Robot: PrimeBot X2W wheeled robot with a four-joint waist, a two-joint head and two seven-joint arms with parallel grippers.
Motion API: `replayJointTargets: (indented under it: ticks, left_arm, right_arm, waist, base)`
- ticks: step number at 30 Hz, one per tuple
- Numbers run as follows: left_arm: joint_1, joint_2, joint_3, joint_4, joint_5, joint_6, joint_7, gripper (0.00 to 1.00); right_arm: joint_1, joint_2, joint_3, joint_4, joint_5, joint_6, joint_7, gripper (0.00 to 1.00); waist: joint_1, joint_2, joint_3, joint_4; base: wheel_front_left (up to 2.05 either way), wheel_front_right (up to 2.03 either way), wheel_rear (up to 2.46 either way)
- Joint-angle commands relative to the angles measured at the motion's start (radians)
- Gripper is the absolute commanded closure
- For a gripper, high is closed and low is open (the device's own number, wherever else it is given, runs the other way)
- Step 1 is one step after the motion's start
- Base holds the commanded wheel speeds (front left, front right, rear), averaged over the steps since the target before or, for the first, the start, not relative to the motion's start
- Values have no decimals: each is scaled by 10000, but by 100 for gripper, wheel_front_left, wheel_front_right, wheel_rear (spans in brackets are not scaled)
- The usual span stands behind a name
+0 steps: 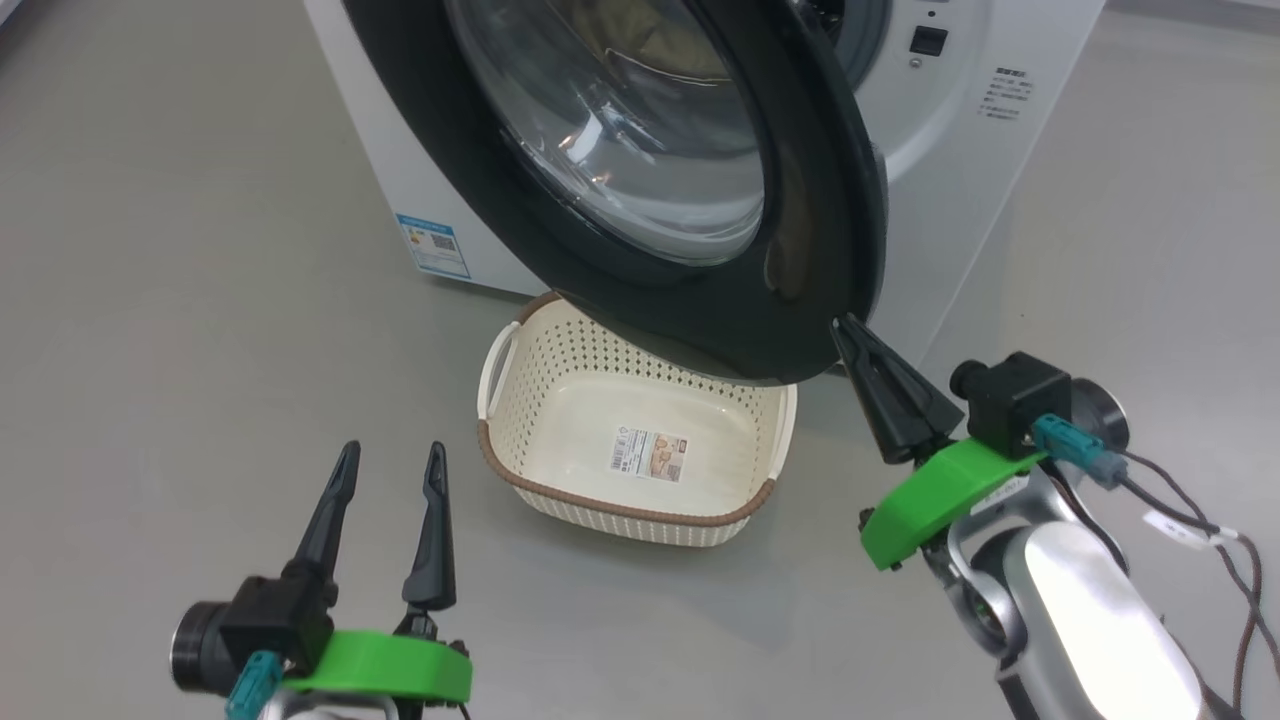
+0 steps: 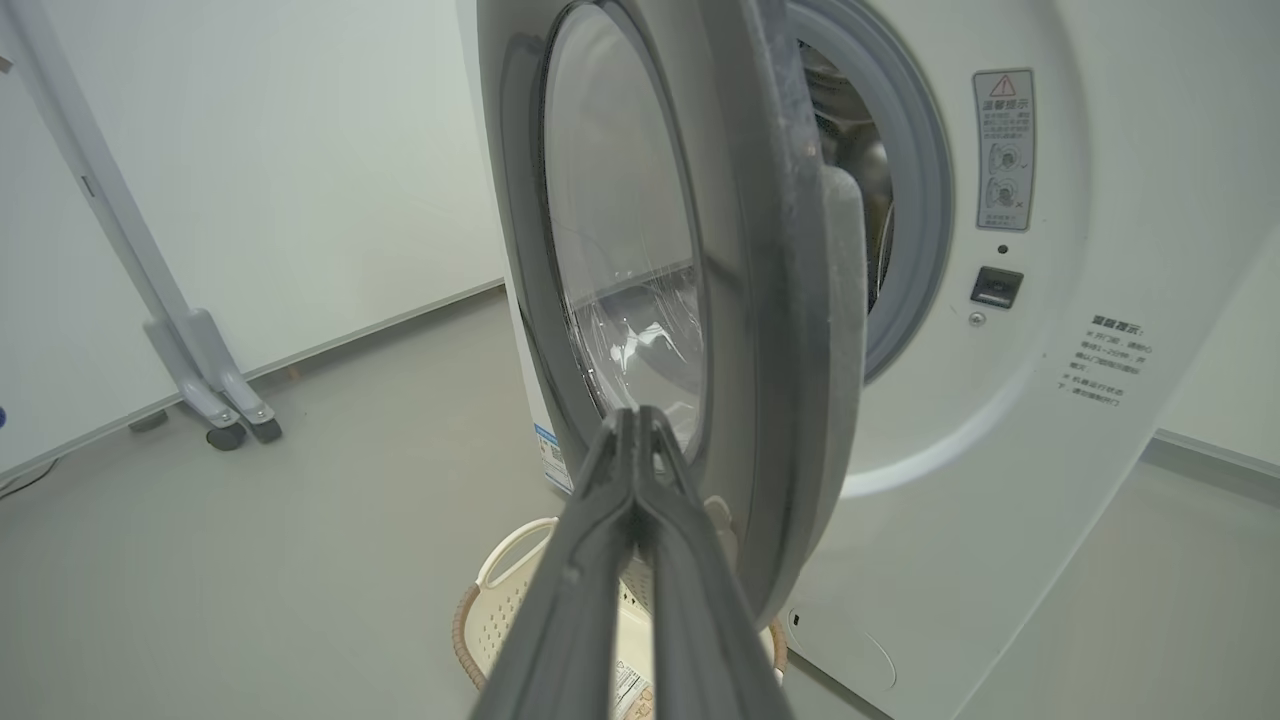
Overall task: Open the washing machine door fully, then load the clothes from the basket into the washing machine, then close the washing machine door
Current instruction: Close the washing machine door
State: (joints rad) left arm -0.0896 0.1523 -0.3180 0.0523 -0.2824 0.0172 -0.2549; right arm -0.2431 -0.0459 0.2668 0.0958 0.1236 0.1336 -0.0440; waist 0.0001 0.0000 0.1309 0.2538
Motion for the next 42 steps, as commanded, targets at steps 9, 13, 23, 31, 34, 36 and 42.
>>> replayJointTargets:
  ticks: [9, 13, 23, 31, 34, 36, 42]
  left_arm:
    - [-717, -249, 352, -188, 326, -320, -68, 0]
    - [-757, -380, 377, -138, 408, -432, -68, 0]
    - [-950, -656, 497, -151, 632, -665, -68, 0]
    - [-1075, -808, 589, -283, 842, -823, -68, 0]
    - [-1062, -856, 610, -284, 888, -866, -68, 0]
    - [-1035, -882, 623, -271, 914, -890, -68, 0]
    - [-1145, -956, 585, -302, 991, -973, -68, 0]
  right_arm:
    - [-1785, -375, 245, 547, 187, -29, -77, 100]
    - [-2390, -456, 241, 940, 237, -29, -92, 100]
    - [-3718, -743, 401, 1683, 344, -29, -99, 100]
    - [-4151, -920, 87, 1997, 366, -29, -158, 100]
    - [-4226, -966, -2, 2094, 356, -29, -171, 100]
    - [-4252, -996, -38, 2193, 351, -29, -175, 100]
    - [-4677, -1238, -468, 2661, 279, -29, -50, 100]
  waist:
    - [-1, 0, 229, 585]
    - [-1, 0, 356, 692]
    - [-1, 0, 673, 836]
    - [-1, 0, 820, 864]
    - [-1, 0, 835, 864]
    - [-1, 0, 812, 867]
    - [-1, 0, 975, 983]
  base:
    - [0, 0, 0]
    - [0, 0, 0]
    - [0, 0, 0]
    - [0, 0, 0]
    - [0, 0, 0]
    - [0, 0, 0]
    - [0, 0, 0]
